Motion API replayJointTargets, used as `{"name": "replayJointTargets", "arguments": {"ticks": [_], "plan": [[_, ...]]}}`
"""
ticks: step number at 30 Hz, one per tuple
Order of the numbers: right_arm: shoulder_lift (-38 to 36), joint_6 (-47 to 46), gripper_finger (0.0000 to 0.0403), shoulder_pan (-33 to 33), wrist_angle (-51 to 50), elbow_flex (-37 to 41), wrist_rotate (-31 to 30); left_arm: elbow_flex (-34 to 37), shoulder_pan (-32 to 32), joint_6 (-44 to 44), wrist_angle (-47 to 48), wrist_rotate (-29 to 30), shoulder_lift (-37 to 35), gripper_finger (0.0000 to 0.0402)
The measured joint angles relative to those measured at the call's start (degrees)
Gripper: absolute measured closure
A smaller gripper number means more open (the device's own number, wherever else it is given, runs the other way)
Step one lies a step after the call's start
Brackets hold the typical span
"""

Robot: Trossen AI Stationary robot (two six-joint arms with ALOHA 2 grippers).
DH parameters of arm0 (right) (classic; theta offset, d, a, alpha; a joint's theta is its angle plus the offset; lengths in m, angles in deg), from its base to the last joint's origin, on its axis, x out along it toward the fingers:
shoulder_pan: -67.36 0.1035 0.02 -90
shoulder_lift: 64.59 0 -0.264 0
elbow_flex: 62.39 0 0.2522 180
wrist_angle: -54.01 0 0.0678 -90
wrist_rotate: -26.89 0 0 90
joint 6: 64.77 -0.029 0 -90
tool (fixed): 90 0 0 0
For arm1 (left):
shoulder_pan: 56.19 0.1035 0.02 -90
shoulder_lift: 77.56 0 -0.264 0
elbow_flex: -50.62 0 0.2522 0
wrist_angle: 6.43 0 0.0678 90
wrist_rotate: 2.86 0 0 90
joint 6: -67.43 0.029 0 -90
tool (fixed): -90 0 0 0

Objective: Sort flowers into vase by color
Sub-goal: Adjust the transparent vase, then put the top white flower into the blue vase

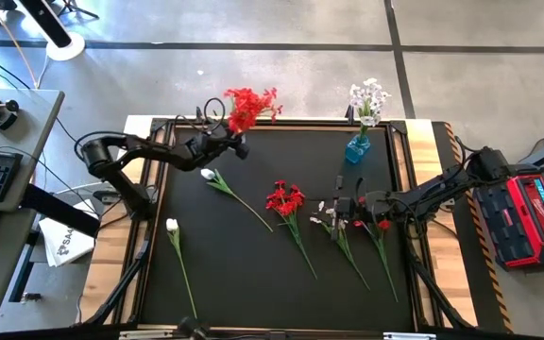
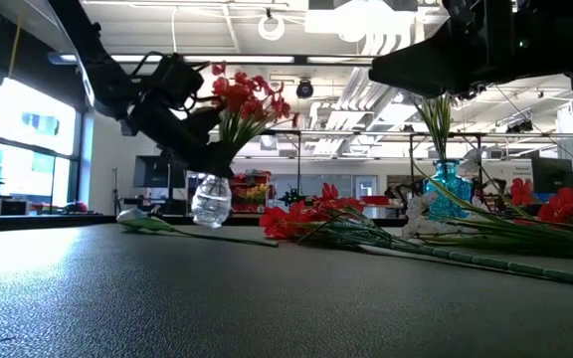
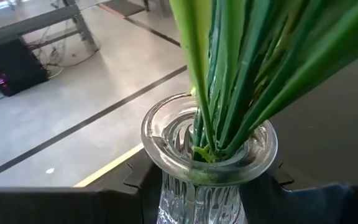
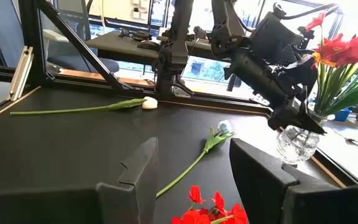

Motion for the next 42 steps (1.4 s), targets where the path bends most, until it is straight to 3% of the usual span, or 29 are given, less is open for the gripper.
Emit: {"name": "replayJointTargets", "arguments": {"ticks": [6, 14, 21, 29, 42], "plan": [[0.0, 0.0, 0.0234, 0.6, -0.1, 0.0, 0.0, 0.0, 0.6, -1.7, 0.7, 0.9, 0.0, 0.0232], [0.0, 0.0, 0.0234, 1.2, -0.1, 0.0, 0.0, 0.2, 1.7, -3.1, 6.9, 0.3, -1.5, 0.0152], [0.0, 0.0, 0.0234, 1.2, 0.0, 0.0, 0.0, 0.2, 2.3, -1.3, 20.3, 0.2, -8.7, 0.0095], [0.0, 0.1, 0.0234, 1.2, 0.0, 0.0, 0.0, 0.2, 1.8, -3.3, 35.9, 0.3, -21.7, 0.0087], [0.0, 0.2, 0.0234, 1.2, 0.0, 0.0, -1.6, 0.2, -3.0, -7.6, 42.5, 0.6, -35.3, 0.0087]]}}
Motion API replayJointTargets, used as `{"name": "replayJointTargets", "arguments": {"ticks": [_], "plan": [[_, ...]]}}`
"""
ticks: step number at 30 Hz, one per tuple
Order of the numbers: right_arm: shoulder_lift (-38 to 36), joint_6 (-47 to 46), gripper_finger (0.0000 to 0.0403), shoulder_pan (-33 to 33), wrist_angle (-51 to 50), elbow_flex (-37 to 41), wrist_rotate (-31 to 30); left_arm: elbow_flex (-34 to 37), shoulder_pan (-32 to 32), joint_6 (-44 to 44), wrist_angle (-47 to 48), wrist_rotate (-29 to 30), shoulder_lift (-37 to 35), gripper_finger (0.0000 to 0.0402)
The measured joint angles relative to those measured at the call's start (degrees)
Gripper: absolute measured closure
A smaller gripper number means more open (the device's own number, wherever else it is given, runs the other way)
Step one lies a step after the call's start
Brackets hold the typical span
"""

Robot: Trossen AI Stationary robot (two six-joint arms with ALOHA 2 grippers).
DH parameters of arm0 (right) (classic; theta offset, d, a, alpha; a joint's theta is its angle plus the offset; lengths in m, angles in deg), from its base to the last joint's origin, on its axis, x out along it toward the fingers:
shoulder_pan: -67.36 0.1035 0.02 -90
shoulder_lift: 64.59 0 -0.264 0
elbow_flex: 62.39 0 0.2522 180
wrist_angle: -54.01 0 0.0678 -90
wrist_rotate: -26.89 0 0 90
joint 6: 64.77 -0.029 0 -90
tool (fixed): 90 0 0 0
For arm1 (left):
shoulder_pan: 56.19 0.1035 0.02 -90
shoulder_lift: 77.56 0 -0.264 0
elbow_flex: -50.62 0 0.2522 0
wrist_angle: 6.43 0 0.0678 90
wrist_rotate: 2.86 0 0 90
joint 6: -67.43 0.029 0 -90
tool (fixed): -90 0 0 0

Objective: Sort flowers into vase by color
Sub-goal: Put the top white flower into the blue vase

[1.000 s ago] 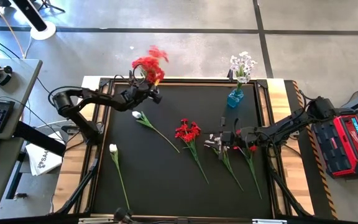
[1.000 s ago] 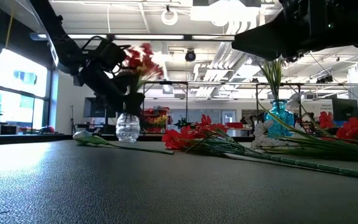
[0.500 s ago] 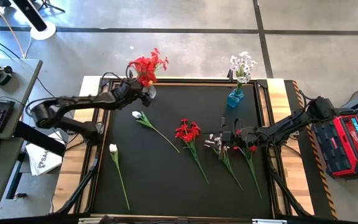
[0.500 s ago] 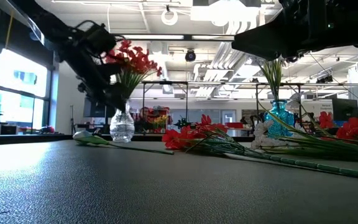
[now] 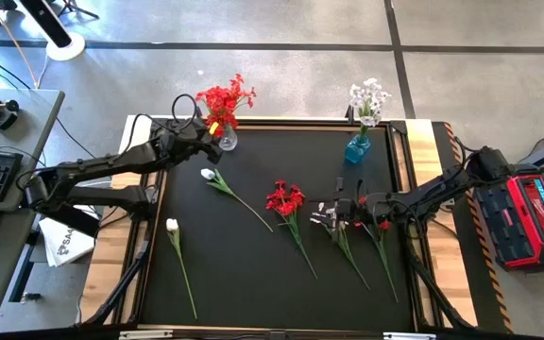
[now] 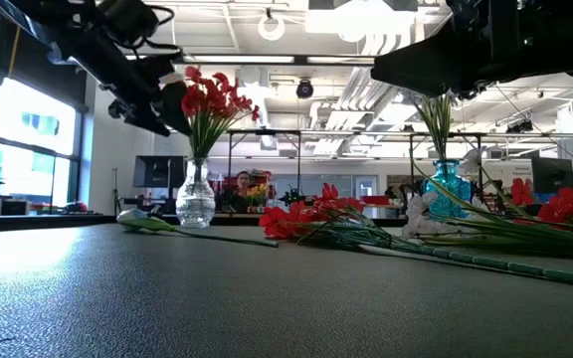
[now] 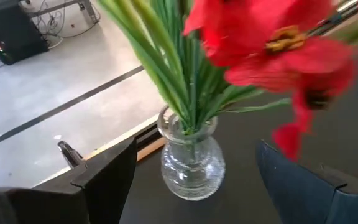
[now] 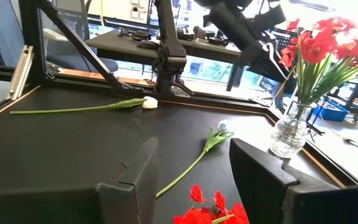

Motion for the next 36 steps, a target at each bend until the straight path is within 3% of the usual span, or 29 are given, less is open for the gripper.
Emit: {"name": "replayJointTargets", "arguments": {"ticks": [9, 13, 20, 26, 32, 36], "plan": [[-1.7, -2.3, 0.0234, 0.0, -4.2, 0.0, -1.6, 0.0, -6.9, -14.9, 16.7, 3.1, -3.5, 0.0087], [-5.4, -5.4, 0.0234, 0.0, -9.3, 0.0, -1.6, 0.0, -12.6, -22.0, 17.6, 2.6, -3.0, 0.0087], [-9.1, -14.0, 0.0233, 0.0, -38.9, -9.4, -0.5, 0.0, -27.7, -32.4, 12.5, 6.8, 1.0, 0.0087], [-1.7, -15.1, 0.0233, 0.0, -45.5, -17.6, 2.2, 0.0, -40.4, -48.3, 11.5, 10.7, 6.0, 0.0087], [11.7, -11.2, 0.0232, -1.8, -46.0, -26.7, 4.2, 0.0, -50.5, -60.8, 11.4, 10.6, 8.2, 0.0087], [21.3, -8.7, 0.0232, -4.5, -46.1, -34.9, 7.0, 0.0, -56.0, -65.5, 11.6, 14.1, 8.4, 0.0087]]}}
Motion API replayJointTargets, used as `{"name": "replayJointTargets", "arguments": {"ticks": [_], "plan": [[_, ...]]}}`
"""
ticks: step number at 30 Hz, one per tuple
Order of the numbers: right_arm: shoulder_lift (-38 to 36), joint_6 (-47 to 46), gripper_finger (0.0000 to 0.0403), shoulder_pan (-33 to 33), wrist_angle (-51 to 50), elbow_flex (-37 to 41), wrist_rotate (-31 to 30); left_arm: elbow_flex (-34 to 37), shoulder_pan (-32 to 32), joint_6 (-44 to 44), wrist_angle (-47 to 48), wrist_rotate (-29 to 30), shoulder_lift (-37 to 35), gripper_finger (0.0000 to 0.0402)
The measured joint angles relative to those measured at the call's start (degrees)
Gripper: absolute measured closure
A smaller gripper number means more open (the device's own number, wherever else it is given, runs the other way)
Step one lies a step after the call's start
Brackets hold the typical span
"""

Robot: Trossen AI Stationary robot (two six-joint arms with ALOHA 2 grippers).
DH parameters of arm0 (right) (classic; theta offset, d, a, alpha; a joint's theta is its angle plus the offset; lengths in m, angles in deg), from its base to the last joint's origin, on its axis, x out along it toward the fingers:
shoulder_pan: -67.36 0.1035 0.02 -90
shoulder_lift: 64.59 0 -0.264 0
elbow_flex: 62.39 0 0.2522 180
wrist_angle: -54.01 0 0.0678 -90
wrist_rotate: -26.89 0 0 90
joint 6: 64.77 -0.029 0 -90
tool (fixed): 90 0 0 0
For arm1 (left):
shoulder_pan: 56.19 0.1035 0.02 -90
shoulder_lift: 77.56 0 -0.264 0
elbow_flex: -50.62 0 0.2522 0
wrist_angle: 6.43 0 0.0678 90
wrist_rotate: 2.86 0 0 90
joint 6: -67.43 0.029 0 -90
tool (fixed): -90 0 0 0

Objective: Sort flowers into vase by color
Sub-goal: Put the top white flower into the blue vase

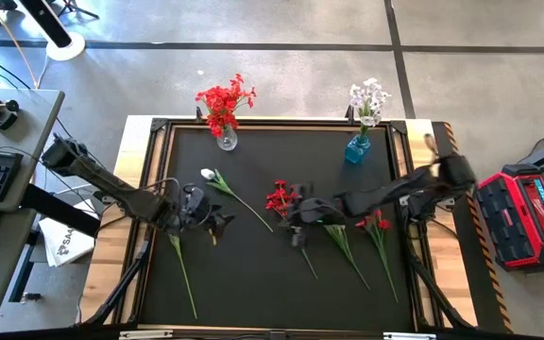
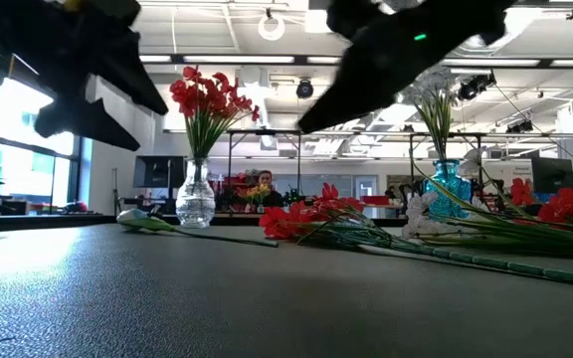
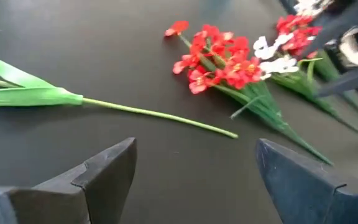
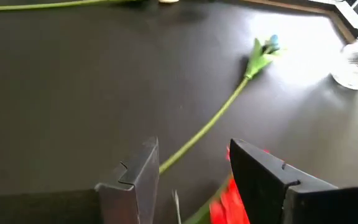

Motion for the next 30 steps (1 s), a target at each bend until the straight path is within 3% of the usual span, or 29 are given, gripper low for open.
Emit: {"name": "replayJointTargets", "arguments": {"ticks": [4, 10, 16, 20, 24, 30], "plan": [[9.4, 1.2, 0.0232, -2.7, -0.5, -7.9, 4.6, 0.0, -3.8, -2.9, -0.1, 5.7, 0.3, 0.0087], [21.4, 3.9, 0.0233, -6.3, -0.4, -18.9, 4.9, 0.0, -6.6, -5.1, -0.1, 11.3, 2.2, 0.0087], [29.8, 4.0, 0.0233, -10.3, -1.9, -27.4, 5.3, 0.0, -7.1, -7.5, -0.8, 13.7, 5.8, 0.0087], [33.8, 1.4, 0.0240, -12.9, -2.9, -30.4, 11.4, 0.0, -7.1, -7.8, -2.9, 13.8, 8.4, 0.0087], [35.3, -0.4, 0.0280, -14.5, -3.3, -31.1, 14.9, 0.0, -7.1, -7.8, -4.7, 13.8, 10.4, 0.0087], [34.2, 2.1, 0.0390, -14.7, -10.1, -31.3, 15.7, 0.0, -7.1, -7.6, -4.8, 13.8, 11.2, 0.0087]]}}
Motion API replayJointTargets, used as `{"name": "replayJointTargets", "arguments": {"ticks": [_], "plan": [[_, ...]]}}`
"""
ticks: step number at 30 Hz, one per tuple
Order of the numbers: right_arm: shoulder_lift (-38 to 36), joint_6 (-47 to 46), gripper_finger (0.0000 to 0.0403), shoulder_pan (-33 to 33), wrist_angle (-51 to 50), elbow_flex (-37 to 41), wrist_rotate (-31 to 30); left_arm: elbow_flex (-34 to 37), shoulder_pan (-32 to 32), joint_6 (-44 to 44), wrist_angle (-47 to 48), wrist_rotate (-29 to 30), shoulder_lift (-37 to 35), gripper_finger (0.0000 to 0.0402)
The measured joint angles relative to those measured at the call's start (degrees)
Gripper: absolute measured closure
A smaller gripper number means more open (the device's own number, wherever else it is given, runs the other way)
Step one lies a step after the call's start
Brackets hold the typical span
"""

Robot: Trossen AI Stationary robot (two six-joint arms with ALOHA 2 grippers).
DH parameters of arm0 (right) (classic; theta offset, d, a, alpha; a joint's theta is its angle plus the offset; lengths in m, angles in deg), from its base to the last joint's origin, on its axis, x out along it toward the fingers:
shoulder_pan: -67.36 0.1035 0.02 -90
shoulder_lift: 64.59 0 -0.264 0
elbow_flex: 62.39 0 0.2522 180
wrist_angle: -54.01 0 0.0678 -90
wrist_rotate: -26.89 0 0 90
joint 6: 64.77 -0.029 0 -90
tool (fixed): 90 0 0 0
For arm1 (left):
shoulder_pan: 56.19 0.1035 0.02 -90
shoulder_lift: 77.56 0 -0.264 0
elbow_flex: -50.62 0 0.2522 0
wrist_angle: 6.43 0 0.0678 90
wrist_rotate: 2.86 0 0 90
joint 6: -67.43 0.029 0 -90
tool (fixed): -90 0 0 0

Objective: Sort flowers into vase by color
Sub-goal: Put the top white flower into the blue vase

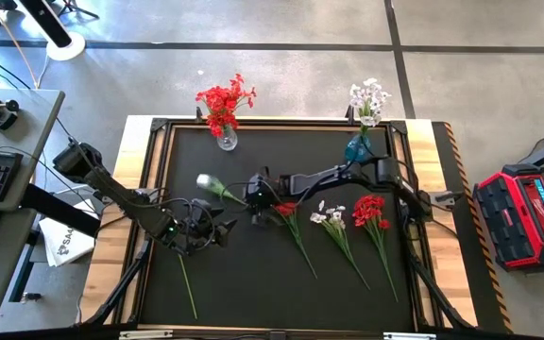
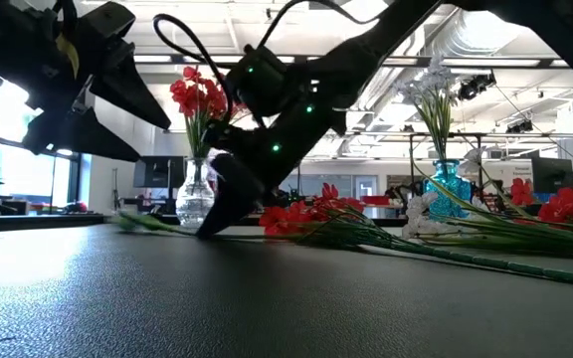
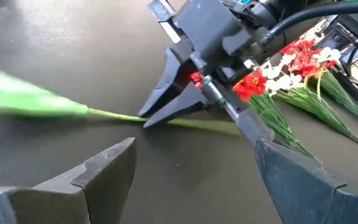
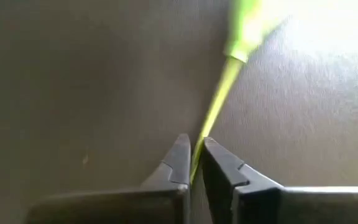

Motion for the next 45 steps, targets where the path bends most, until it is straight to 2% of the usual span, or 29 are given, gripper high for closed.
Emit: {"name": "replayJointTargets", "arguments": {"ticks": [6, 9, 12, 17, 21, 24, 32, 35, 39, 45], "plan": [[-4.1, 1.1, 0.0397, 0.8, -11.8, 0.6, -0.6, 0.0, -0.1, 0.4, 0.1, 0.1, 0.0, 0.0087], [-7.8, 0.3, 0.0399, 1.3, -13.8, 4.7, -0.6, 0.0, -0.8, 0.4, 0.2, 0.9, 0.0, 0.0087], [-12.5, -3.4, 0.0402, 2.0, -12.0, 11.7, -0.6, 0.0, -2.0, 0.4, 0.2, 3.1, 0.0, 0.0087], [-20.1, -9.9, 0.0401, 4.4, -3.1, 23.0, -1.1, 0.0, -3.8, -0.5, -0.1, 7.7, 0.0, 0.0087], [-22.7, -11.1, 0.0400, 6.3, -0.7, 26.5, -1.9, 0.0, -4.4, -0.6, -0.3, 9.6, 0.0, 0.0087], [-22.8, -9.3, 0.0377, 7.0, -0.5, 25.3, -3.0, 0.0, -4.5, -0.6, -1.1, 10.0, 0.0, 0.0087], [-19.6, -1.5, 0.0232, 6.0, 9.4, 21.4, -4.2, 0.0, -4.5, -0.6, -1.4, 10.9, 0.0, 0.0087], [-16.4, -0.5, 0.0203, 5.4, 12.2, 20.0, -3.3, 0.0, -4.5, -0.6, -1.4, 10.9, 0.0, 0.0087], [-11.9, 1.1, 0.0206, 4.2, 14.3, 17.5, -3.2, 0.0, -4.5, -0.6, -1.4, 11.1, 0.0, 0.0087], [-8.0, -0.7, 0.0260, 1.9, 13.9, 14.0, -3.8, 0.0, -4.4, -0.6, -1.5, 11.1, 0.0, 0.0087]]}}
